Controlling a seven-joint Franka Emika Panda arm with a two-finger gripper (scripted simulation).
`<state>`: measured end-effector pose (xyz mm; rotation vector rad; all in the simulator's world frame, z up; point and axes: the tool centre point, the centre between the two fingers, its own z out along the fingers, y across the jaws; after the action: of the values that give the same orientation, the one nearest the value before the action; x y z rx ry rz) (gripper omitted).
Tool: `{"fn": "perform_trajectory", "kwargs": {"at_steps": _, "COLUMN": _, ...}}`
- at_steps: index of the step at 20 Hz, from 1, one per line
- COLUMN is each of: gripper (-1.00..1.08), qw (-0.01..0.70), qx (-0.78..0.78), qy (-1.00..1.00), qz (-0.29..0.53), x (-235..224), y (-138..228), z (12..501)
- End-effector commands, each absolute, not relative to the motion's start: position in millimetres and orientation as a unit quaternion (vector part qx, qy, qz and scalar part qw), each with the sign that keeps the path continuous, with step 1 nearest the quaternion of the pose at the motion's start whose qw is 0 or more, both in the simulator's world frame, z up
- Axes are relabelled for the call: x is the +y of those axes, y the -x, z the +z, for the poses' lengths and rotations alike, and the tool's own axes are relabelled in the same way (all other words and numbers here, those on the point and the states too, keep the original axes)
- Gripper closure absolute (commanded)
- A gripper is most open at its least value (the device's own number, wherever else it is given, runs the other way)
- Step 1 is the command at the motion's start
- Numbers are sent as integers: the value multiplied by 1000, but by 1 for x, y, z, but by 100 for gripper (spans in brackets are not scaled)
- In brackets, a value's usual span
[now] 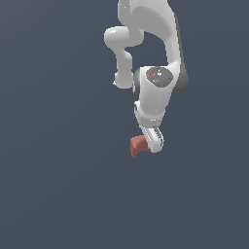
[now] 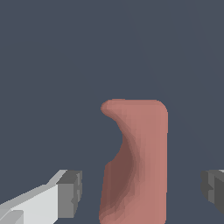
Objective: Pick up the object and move it to a goal position.
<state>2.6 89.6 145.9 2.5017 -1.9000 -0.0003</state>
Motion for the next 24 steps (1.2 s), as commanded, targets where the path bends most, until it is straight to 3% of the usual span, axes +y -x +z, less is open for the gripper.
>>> {"fn": "perform_trajectory", "kwargs": {"at_steps": 1, "gripper": -92, "qw": 0, "qx": -610, "qy": -793, "qz": 0, "x": 91, "y": -3, "z": 146}}
{"fn": "perform_trajectory", "kwargs": {"at_steps": 21, "gripper": -92, "qw": 0, "qx": -611, "qy": -792, "qz": 0, "x": 91, "y": -2, "z": 96}}
{"fn": "perform_trajectory", "kwargs": {"at_steps": 22, "gripper": 108, "qw": 0, "qx": -611, "qy": -792, "qz": 0, "x": 91, "y": -2, "z": 96}}
{"fn": "perform_trajectory", "kwargs": {"at_steps": 24, "gripper": 108, "qw": 0, "qx": -611, "qy": -792, "qz": 0, "x": 91, "y": -2, "z": 96}}
